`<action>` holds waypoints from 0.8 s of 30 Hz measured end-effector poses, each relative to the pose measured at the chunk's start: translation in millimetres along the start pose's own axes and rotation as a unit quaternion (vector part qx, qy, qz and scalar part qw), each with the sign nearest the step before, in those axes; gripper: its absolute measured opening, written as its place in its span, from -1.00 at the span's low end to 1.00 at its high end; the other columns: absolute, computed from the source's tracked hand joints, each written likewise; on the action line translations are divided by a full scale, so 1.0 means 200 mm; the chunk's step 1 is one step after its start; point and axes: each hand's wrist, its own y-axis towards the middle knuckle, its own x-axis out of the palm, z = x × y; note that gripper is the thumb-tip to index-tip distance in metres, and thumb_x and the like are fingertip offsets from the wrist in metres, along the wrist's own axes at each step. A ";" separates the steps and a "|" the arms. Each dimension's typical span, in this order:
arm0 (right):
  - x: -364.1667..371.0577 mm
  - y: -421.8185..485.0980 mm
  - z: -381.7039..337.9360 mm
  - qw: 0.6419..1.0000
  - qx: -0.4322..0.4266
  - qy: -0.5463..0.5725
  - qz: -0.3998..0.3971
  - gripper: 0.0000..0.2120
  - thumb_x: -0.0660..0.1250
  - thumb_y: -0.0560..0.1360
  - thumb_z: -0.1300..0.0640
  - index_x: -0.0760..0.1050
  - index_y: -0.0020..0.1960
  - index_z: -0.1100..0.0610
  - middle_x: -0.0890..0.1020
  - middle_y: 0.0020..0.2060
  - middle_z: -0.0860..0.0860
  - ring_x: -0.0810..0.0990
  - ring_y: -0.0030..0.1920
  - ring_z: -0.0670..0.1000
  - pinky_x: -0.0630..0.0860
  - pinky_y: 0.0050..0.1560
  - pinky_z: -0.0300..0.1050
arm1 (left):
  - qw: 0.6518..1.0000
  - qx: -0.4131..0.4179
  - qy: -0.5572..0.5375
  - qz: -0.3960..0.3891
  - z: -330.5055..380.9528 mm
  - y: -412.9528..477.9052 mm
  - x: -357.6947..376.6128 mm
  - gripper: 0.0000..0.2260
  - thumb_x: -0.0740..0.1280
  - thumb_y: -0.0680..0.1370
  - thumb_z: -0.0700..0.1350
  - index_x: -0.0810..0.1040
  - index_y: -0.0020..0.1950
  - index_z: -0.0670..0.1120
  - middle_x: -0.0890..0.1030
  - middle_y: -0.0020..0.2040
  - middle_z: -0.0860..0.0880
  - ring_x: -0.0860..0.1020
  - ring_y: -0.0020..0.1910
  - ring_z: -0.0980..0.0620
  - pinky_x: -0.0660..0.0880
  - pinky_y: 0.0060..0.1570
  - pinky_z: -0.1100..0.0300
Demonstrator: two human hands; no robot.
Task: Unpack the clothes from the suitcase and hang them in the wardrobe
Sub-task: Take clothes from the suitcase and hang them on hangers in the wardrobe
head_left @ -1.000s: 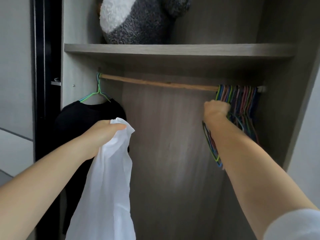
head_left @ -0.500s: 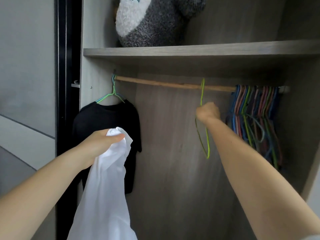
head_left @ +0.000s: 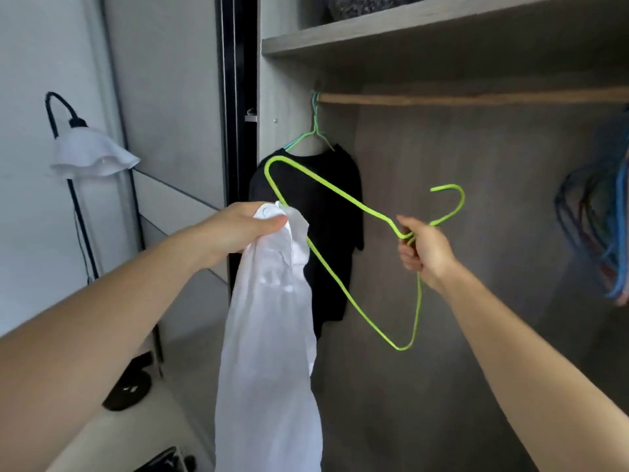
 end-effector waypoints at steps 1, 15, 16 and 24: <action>0.01 -0.01 0.01 0.998 0.011 0.027 -0.058 -0.67 0.21 0.60 0.03 0.31 -0.31 0.12 0.25 -0.64 -0.04 0.12 -0.68 -0.10 -0.02 -0.59 -0.36 | 1.000 -0.003 0.012 0.017 -0.03 -0.01 -0.03 -0.84 0.30 0.60 -0.06 0.58 0.04 -0.13 0.65 -0.05 -0.03 0.61 -0.07 0.04 0.52 -0.08 0.17; 0.10 -0.14 0.20 0.903 0.066 -0.233 -0.355 -0.53 0.47 0.33 -0.20 0.54 -0.24 0.24 0.19 -0.53 -0.03 0.05 -0.53 -0.07 -0.02 -0.51 -0.24 | 0.952 0.009 0.294 0.085 -0.21 -0.11 -0.25 -0.64 0.14 0.66 0.03 0.41 -0.30 -0.06 0.41 -0.37 0.10 0.37 -0.45 0.22 0.31 -0.41 0.38; 0.13 -0.15 0.20 0.897 0.064 -0.246 -0.361 -0.56 0.42 0.40 -0.18 0.54 -0.24 0.24 0.19 -0.52 -0.01 0.05 -0.51 -0.06 -0.03 -0.49 -0.22 | 0.944 0.007 0.320 0.083 -0.20 -0.13 -0.26 -0.62 0.12 0.66 0.05 0.40 -0.30 -0.07 0.42 -0.35 0.07 0.39 -0.40 0.16 0.33 -0.35 0.32; 0.33 -0.19 0.10 0.876 -0.018 -0.349 -0.331 -0.61 0.35 0.53 -0.10 0.60 -0.24 0.22 0.21 -0.50 -0.01 0.13 -0.51 -0.06 0.10 -0.51 -0.24 | 0.792 -0.014 0.572 0.212 -0.25 -0.23 -0.34 -0.59 -0.02 0.66 0.17 0.50 0.26 0.00 0.56 -0.07 -0.16 0.52 0.02 -0.19 0.34 -0.16 0.10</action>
